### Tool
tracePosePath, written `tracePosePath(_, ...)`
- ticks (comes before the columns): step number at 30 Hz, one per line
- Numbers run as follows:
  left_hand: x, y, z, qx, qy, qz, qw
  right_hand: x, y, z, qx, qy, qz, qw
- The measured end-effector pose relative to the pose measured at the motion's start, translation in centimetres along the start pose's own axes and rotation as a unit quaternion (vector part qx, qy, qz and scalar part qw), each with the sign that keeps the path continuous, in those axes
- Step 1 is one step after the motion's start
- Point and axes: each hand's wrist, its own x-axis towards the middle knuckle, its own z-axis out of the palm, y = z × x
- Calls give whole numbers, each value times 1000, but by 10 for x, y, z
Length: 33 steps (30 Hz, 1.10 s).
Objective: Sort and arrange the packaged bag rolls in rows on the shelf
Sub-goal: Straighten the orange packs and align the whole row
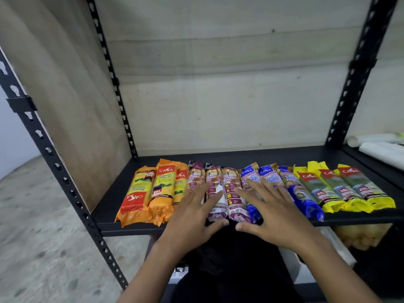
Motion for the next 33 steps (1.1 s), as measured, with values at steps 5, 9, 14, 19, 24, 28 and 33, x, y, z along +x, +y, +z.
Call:
tracePosePath(5,6,-7,24,74,-59,-18,995,4,4,23,-41,39,-23,998)
tracePosePath(9,9,-8,32,64,-41,-20,997,12,1,37,-62,54,-34,996)
tracePosePath(14,9,-9,29,14,-29,-13,999,19,2,43,-79,63,-25,995)
tracePosePath(19,8,-6,31,13,-28,-30,999,23,4,46,-73,56,-24,995)
tracePosePath(24,6,5,29,26,-6,-46,999,16,4,37,-46,61,-50,996)
tracePosePath(28,18,38,11,-9,45,0,999,-10,15,2,-4,159,-41,986)
tracePosePath(33,59,72,16,-51,-28,67,996,-42,79,-17,28,189,92,977)
